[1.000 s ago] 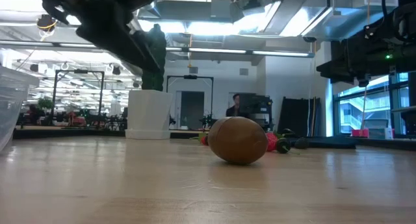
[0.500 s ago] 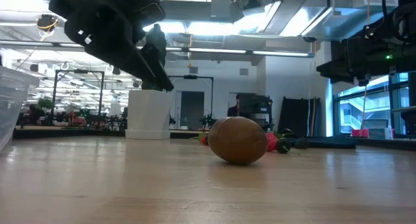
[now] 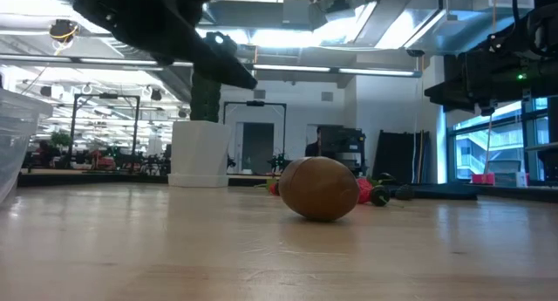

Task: Pick and placing Produce into tupperware
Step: Put the kiwi in the bin

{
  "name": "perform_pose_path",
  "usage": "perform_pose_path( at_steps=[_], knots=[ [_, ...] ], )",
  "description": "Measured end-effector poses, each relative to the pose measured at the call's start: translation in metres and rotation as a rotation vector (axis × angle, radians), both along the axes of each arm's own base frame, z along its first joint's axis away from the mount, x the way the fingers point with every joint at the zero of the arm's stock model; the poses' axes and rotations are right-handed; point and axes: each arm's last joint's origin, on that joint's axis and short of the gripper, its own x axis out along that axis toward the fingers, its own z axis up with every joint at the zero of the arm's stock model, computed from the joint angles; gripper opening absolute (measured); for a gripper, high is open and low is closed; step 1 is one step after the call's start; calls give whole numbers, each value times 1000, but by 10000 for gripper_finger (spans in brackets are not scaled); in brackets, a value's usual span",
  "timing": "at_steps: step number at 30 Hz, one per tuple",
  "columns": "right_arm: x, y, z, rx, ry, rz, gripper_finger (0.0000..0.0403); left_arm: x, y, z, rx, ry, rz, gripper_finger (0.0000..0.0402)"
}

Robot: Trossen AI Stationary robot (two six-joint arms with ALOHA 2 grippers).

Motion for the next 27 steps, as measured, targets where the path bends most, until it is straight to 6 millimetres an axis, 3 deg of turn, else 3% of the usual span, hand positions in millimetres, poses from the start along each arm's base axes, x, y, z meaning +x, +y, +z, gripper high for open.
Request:
perform_pose_path(
  at_steps=[9,18,27],
  knots=[
    [0,0,0,1,-3,-1,198,45,1,8,79,175,-100,382],
    [0,0,0,0,0,-1,198,88,-17,18,184,255,-210,372],
    [0,0,0,2,-2,0,198,118,-29,-5,224,291,-258,371]
  ],
)
